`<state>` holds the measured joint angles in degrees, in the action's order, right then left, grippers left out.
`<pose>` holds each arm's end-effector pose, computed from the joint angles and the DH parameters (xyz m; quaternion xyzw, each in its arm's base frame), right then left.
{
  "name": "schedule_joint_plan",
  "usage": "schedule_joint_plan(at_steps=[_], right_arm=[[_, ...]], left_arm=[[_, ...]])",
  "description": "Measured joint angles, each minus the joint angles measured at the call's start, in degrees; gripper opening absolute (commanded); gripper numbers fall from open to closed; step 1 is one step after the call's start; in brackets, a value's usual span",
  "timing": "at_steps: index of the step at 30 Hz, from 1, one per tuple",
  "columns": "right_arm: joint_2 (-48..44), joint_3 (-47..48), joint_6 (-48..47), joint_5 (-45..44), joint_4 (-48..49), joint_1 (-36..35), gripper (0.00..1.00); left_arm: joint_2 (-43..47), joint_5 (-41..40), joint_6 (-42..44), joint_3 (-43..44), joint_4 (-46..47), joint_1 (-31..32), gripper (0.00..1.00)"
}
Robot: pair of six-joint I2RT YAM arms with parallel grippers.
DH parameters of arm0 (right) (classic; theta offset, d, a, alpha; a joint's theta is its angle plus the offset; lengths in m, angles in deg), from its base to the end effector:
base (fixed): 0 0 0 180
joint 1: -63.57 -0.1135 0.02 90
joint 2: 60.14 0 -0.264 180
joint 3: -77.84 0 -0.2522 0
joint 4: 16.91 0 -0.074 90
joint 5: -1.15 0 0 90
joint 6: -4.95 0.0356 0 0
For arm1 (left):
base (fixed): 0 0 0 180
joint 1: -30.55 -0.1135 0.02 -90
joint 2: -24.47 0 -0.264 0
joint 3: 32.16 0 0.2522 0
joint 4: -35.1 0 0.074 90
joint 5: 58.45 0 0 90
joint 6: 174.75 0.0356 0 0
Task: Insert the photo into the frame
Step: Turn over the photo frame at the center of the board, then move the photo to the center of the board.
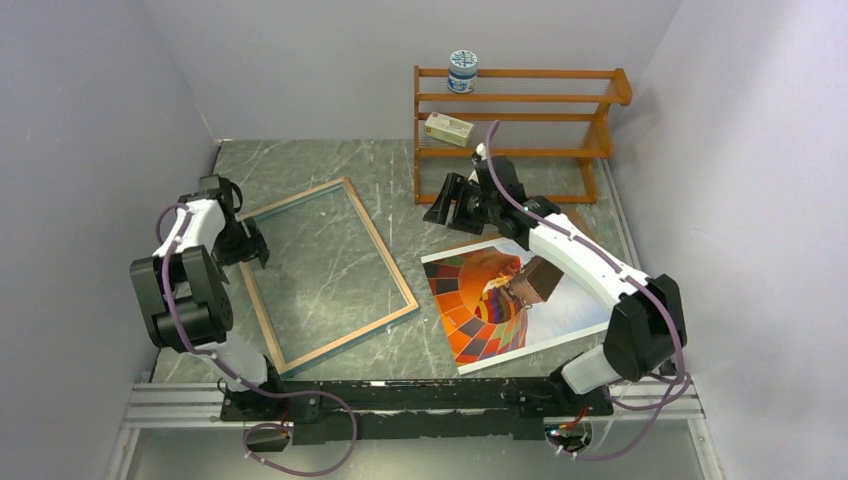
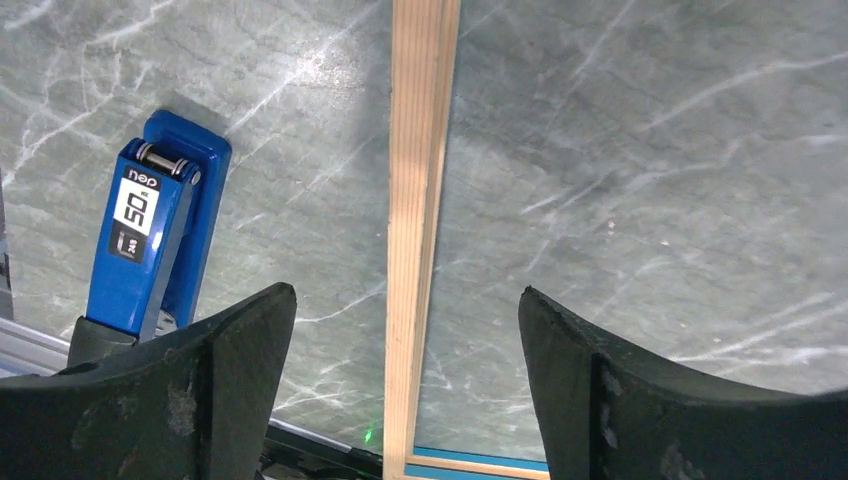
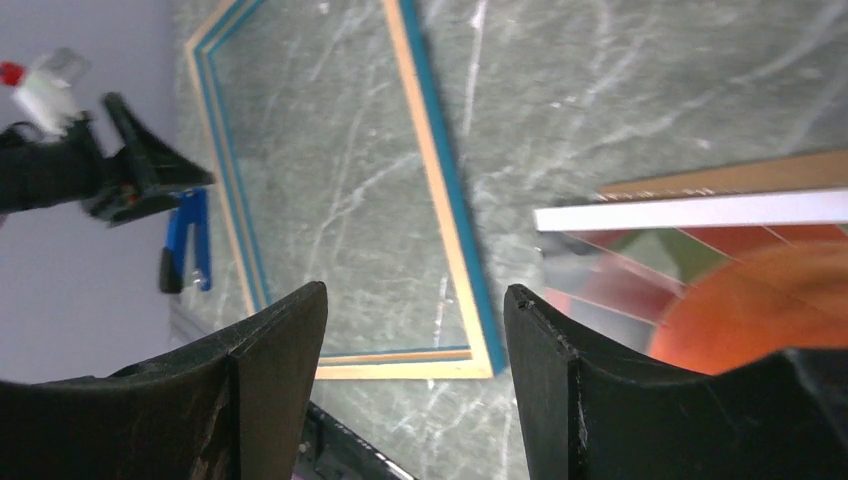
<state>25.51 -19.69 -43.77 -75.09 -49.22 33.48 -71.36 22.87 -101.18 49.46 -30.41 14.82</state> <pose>0.2901 0.1779 0.2997 0.0315 0.8837 0.3517 0.3072 0.2977 0.0894 0.2068 -0.2816 0.9524 0.0748 0.0898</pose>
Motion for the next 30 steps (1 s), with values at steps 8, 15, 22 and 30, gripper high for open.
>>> schedule_joint_plan(at_steps=[8,15,22,30], right_arm=[[-7.56,0.07,-3.76,-14.8,-11.26,0.31,0.73],[-11.56,0.13,-5.11,-21.33,-16.41,3.37,0.73],[-12.24,-4.42,-4.63,-23.3,-19.69,8.61,0.74],[-16.5,-13.05,-1.81,-24.3,-22.82,11.21,0.81]], left_arm=[[10.45,5.66,-1.42,0.2,0.48,1.38,0.92],[16.33,7.41,-6.38,3.26,2.1,17.44,0.93],[17.35,6.64,-13.33,3.52,4.22,31.8,0.92],[17.22,5.84,-17.73,3.5,8.22,46.86,0.92]])
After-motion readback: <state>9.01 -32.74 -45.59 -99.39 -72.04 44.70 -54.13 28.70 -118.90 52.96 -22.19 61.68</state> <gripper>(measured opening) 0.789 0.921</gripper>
